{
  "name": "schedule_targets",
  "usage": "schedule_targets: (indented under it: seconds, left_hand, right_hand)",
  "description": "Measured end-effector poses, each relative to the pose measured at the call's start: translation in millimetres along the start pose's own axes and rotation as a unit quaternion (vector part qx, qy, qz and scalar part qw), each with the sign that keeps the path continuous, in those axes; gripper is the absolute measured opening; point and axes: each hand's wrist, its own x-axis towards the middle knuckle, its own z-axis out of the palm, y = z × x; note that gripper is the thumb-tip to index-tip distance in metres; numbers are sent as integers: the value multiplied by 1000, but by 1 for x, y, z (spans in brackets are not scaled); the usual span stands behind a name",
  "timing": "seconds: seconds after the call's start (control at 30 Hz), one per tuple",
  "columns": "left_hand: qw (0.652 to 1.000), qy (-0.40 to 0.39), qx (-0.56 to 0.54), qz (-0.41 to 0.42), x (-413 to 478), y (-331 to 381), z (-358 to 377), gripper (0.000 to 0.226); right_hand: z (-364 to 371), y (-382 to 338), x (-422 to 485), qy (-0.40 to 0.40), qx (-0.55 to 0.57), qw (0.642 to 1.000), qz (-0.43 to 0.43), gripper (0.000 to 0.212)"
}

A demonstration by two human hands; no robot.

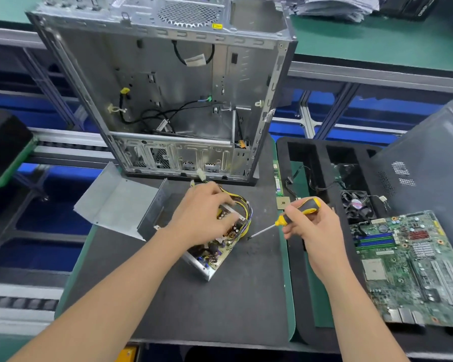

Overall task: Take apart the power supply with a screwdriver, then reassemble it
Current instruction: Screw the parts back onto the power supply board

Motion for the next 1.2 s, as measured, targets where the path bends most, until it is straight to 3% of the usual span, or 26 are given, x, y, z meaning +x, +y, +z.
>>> schedule_targets:
  seconds: [0.07,0.23,0.47,0.6,0.83,0.97,1.07,1.2]
  left_hand:
    - [995,54,39,-74,-19,-1,7,45]
    - [979,86,77,-170,-53,4,24,62]
    - [981,133,54,-134,-47,8,30,57]
    - [990,109,44,-74,-34,-2,27,56]
    - [996,74,-3,46,3,-20,20,46]
    - [987,142,-66,45,7,-24,21,37]
    - [967,212,-144,-9,-11,-29,29,35]
    - [946,168,-274,-45,-51,-37,44,48]
  right_hand:
    - [2,0,3,-19,-4,1000,-1,12]
    - [1,-5,13,-71,-17,997,-6,19]
    - [-6,-11,19,-96,-29,995,-7,20]
    - [-13,-7,18,-86,-38,996,-3,6]
    - [-13,-8,13,-84,-55,995,-11,6]
    - [-1,-9,7,-95,-78,992,-30,8]
    - [14,-10,3,-119,-112,986,-43,12]
    - [35,-9,-3,-140,-147,977,-69,11]
